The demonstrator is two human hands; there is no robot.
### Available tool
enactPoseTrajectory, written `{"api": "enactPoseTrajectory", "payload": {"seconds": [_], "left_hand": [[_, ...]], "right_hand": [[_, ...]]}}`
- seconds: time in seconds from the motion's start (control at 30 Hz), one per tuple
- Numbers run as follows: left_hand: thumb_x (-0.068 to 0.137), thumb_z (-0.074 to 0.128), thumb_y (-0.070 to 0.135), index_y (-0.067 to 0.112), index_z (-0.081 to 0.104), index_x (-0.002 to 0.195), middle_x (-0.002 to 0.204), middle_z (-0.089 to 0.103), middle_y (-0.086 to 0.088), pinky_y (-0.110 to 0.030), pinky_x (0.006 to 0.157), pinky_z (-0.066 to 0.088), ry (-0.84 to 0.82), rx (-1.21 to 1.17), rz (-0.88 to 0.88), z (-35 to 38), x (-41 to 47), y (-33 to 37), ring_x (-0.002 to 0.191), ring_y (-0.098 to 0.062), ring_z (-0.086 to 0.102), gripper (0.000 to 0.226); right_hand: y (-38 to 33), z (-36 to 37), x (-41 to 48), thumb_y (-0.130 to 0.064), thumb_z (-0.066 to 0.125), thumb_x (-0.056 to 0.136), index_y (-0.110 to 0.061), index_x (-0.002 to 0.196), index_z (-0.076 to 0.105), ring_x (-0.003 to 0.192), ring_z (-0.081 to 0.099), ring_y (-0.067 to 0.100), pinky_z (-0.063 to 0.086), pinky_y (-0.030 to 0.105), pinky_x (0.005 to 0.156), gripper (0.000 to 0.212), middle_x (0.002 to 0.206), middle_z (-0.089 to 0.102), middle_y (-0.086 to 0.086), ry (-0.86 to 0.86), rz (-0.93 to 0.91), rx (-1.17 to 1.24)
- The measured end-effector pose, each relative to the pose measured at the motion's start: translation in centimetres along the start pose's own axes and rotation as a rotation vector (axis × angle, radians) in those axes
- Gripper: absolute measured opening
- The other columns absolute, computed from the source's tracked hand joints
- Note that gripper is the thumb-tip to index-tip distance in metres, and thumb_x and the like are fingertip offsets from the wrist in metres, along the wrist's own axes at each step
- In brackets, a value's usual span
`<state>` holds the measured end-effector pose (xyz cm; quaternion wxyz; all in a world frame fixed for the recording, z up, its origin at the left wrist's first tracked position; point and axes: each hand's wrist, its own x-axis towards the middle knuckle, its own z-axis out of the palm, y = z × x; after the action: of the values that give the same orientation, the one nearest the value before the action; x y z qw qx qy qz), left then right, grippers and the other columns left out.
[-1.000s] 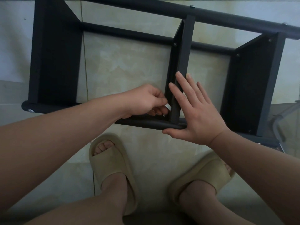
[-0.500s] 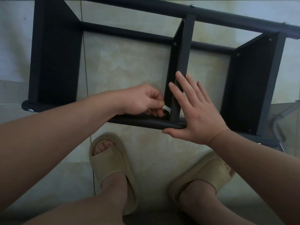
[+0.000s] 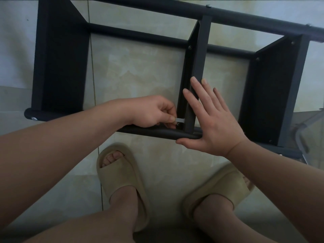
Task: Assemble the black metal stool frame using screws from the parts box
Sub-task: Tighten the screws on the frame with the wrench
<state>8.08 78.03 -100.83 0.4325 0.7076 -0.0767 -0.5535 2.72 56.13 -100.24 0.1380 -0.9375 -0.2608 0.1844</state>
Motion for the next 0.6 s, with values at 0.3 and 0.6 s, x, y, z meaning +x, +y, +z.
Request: {"api": "enactPoseTrajectory", "payload": {"seconds": [0.3, 0.6], "left_hand": [[0.099, 0.061, 0.024, 0.026, 0.065, 0.082, 0.056, 0.059, 0.02, -0.025, 0.062, 0.039, -0.048, 0.116, -0.017, 0.3, 0.1, -0.4, 0.052, 0.003, 0.05, 0.018], [0.098, 0.052, 0.023, 0.026, 0.055, 0.077, 0.083, 0.061, 0.007, -0.028, 0.057, 0.035, 0.103, 0.606, -0.233, -1.3, -2.1, 0.8, 0.072, -0.008, 0.053, 0.022]], "right_hand": [[0.1, 0.0, -0.1, -0.082, 0.048, 0.082, -0.011, 0.161, 0.016, 0.156, -0.007, 0.03, 0.01, 0.056, 0.125, 0.111, 0.17, -0.003, 0.009, -0.012, -0.005, -0.009], [-0.3, -0.8, -0.1, -0.088, 0.044, 0.078, -0.018, 0.162, 0.011, 0.156, -0.014, 0.024, 0.001, 0.055, 0.125, 0.115, 0.17, -0.011, 0.002, -0.089, 0.013, -0.004]]}}
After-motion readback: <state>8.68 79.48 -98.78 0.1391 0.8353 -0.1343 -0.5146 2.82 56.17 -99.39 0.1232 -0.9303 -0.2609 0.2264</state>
